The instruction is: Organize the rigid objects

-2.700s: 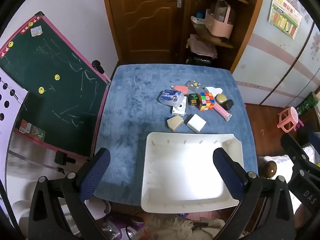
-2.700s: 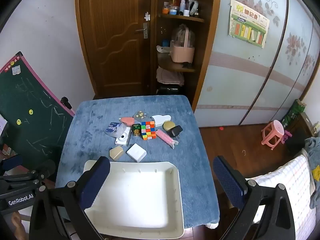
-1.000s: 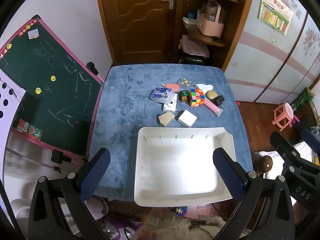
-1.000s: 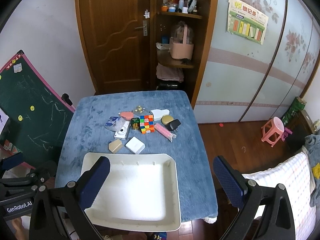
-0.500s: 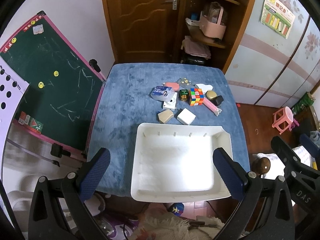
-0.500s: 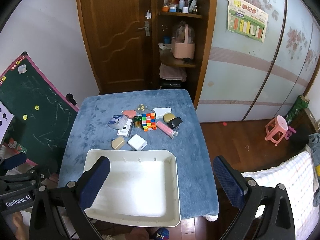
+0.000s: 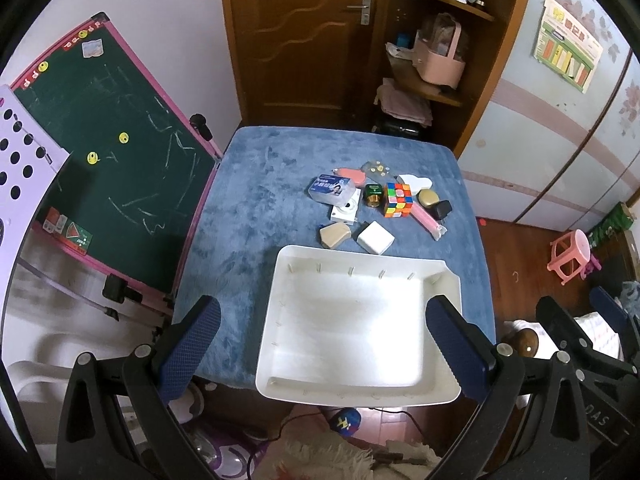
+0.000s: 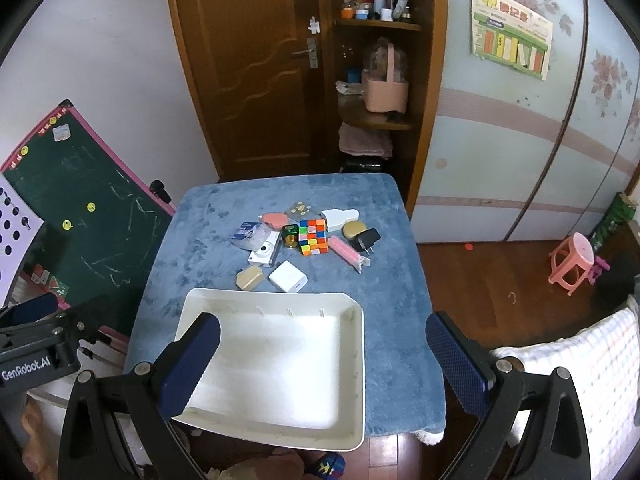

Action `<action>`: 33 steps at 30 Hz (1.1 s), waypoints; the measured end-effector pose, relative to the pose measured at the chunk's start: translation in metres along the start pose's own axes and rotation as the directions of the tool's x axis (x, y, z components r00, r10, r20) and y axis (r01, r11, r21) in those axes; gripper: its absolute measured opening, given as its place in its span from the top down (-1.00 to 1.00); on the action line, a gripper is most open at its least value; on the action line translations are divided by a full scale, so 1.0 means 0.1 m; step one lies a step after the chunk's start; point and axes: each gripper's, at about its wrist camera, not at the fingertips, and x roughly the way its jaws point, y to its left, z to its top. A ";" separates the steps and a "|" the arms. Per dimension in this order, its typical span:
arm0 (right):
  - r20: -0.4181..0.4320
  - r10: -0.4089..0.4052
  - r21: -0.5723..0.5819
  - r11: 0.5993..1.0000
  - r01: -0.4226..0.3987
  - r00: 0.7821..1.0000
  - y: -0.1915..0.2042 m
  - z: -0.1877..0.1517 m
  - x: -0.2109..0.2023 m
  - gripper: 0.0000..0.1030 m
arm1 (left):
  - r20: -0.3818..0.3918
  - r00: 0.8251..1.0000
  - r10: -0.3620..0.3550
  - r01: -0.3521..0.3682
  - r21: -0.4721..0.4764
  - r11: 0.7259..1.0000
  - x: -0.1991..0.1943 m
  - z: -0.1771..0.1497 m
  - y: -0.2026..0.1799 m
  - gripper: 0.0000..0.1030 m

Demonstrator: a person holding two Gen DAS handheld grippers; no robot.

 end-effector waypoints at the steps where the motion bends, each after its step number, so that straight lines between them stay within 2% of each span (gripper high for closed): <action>1: 0.003 0.007 0.000 1.000 -0.007 1.000 -0.02 0.00 0.00 -1.00 | 0.003 1.000 0.004 -0.004 -0.002 1.000 -0.01 -0.01 0.00 -0.98; 4: 0.003 0.026 0.007 1.000 -0.026 1.000 -0.06 -0.01 0.02 -1.00 | 0.013 1.000 0.014 -0.014 -0.005 1.000 -0.01 0.01 0.02 -0.98; 10: -0.058 0.083 0.056 0.995 -0.080 0.995 -0.11 -0.06 0.20 -1.00 | 0.039 0.999 0.027 -0.026 -0.011 1.000 0.04 0.14 0.15 -0.98; 21: -0.074 0.017 0.148 0.989 -0.006 0.997 -0.12 0.16 0.38 -1.00 | 0.013 1.000 -0.020 0.020 0.003 1.000 0.38 0.67 0.42 -0.98; 23: -0.089 0.018 0.170 0.985 -0.002 0.996 -0.10 0.24 0.47 -1.00 | 0.000 1.000 -0.019 0.019 0.011 1.000 0.49 0.76 0.44 -0.98; 28: -0.148 0.079 0.279 0.960 -0.035 0.986 -0.07 0.51 0.86 -1.00 | -0.069 0.997 -0.032 0.034 0.021 0.999 1.00 0.98 0.46 -0.98; 33: -0.225 0.055 0.298 0.955 0.015 0.973 0.08 0.72 1.45 -1.00 | -0.145 0.988 -0.052 0.049 -0.021 0.999 1.62 1.11 0.48 -0.98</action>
